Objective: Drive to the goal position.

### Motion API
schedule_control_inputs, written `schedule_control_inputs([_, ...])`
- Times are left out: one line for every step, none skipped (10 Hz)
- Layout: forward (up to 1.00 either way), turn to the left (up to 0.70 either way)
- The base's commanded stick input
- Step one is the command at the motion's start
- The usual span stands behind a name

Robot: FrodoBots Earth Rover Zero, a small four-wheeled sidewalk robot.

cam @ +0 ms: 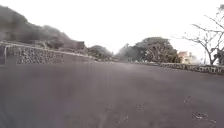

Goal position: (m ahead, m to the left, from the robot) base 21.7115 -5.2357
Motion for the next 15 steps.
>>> schedule_control_inputs([0.85,0.0])
schedule_control_inputs([0.85,0.0])
schedule_control_inputs([0.85,0.0])
schedule_control_inputs([0.85,0.0])
schedule_control_inputs([0.85,0.0])
schedule_control_inputs([0.85,0.0])
schedule_control_inputs([0.85,0.0])
schedule_control_inputs([0.85,0.0])
schedule_control_inputs([0.85,0.0])
schedule_control_inputs([0.85,0.0])
schedule_control_inputs([0.85,0.0])
schedule_control_inputs([0.85,0.0])
schedule_control_inputs([0.85,0.0])
schedule_control_inputs([0.85,0.0])
schedule_control_inputs([0.85,0.0])
